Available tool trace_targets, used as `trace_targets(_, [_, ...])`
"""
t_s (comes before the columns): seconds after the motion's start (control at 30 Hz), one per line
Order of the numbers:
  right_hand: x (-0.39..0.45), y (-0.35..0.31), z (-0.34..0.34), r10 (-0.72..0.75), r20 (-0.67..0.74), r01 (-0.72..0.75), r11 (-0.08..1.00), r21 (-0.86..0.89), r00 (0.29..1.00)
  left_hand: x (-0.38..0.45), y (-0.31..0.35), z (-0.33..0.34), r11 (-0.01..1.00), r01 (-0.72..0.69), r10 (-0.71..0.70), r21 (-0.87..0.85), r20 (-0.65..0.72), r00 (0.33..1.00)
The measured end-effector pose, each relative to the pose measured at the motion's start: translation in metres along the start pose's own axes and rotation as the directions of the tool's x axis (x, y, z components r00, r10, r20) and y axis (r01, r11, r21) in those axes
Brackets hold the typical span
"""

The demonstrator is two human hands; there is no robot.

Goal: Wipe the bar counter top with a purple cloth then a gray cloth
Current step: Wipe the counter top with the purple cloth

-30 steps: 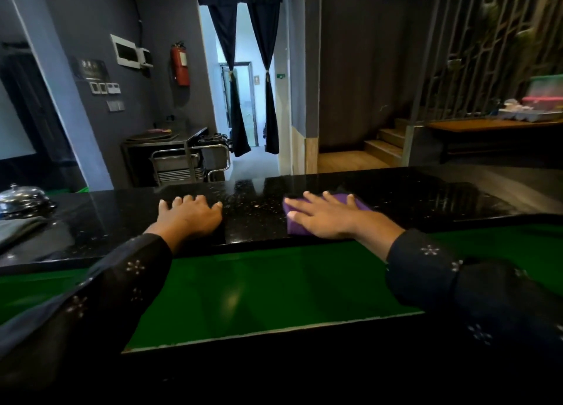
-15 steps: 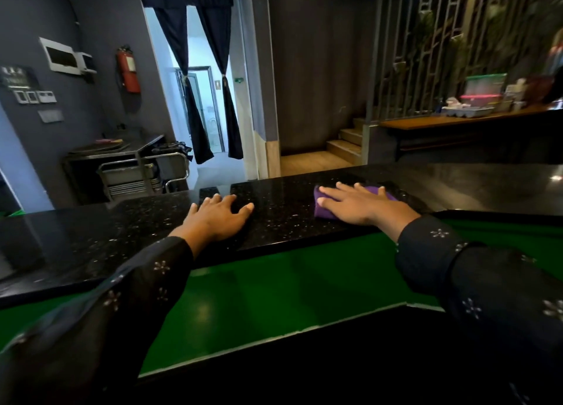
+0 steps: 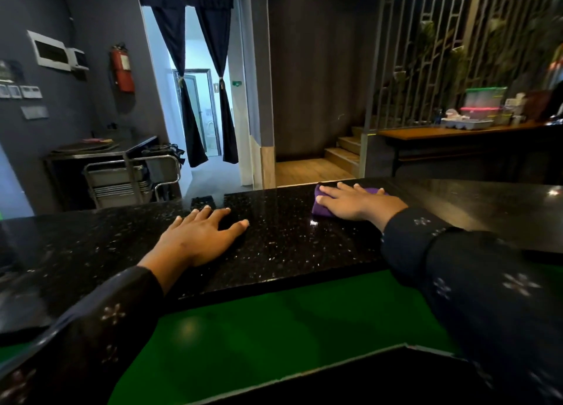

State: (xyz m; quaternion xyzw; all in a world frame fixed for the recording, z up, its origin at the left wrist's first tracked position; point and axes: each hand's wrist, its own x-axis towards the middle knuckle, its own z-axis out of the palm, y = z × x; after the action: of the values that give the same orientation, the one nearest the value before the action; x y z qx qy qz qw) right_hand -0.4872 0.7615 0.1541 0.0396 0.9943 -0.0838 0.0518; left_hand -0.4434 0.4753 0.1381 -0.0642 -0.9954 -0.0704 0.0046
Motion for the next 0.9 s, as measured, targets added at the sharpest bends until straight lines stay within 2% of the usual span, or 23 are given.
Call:
trace_targets(0.13, [0.033,-0.036,-0.002,0.070,-0.027,-0.070,0.997,-0.021,0.997,0.001,0.002,0.001,1.000,0.000,0.000,0.012,-0.003,1.000])
trace_targets(0.3, [0.054,-0.073,0.003,-0.123,0.020,0.123,0.992,-0.029,0.992,-0.001,0.001,-0.004,1.000,-0.007,0.007,-0.003,0.014,1.000])
trace_targets(0.4, [0.059,-0.046,-0.005,-0.178,0.047,0.176,0.984,0.036,0.983,-0.002,-0.001,-0.004,1.000,-0.010,0.011,-0.012,0.029,1.000])
trace_targets(0.57, [0.064,0.023,-0.015,-0.007,-0.026,0.009,0.999,0.039,1.000,-0.001,0.002,-0.005,1.000,-0.001,0.001,-0.009,0.010,1.000])
trace_targets(0.7, [0.049,0.028,-0.015,0.021,-0.028,-0.021,1.000,-0.006,0.999,-0.004,0.002,-0.005,1.000,0.000,0.000,-0.021,0.013,1.000])
trace_targets(0.9, [-0.003,0.035,-0.004,-0.040,0.004,0.040,0.999,0.021,0.999,-0.006,0.003,-0.004,1.000,-0.005,0.005,-0.011,0.008,1.000])
